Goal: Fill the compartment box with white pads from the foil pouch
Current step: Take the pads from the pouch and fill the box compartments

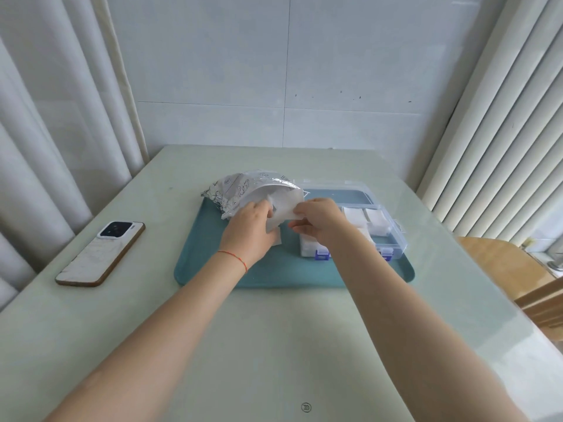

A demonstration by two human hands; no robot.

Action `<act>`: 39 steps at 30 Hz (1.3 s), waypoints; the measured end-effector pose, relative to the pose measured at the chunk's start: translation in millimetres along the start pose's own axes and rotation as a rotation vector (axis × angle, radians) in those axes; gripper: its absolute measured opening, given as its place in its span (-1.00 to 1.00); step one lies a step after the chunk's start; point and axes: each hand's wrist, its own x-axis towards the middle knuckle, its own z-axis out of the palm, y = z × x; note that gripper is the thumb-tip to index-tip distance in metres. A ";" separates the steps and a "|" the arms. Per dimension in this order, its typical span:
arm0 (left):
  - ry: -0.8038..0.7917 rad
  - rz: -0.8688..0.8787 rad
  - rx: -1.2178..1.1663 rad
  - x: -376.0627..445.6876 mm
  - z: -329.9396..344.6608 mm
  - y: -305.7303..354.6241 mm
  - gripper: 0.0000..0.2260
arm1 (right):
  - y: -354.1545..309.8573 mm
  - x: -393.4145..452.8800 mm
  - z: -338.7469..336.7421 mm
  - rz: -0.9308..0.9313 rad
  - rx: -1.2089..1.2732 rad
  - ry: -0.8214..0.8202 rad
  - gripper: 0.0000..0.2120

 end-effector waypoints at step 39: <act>-0.037 -0.130 0.191 45.5 19.1 7.2 -0.93 | -8.1 6.6 -58.1 -0.104 -0.092 0.089 -0.91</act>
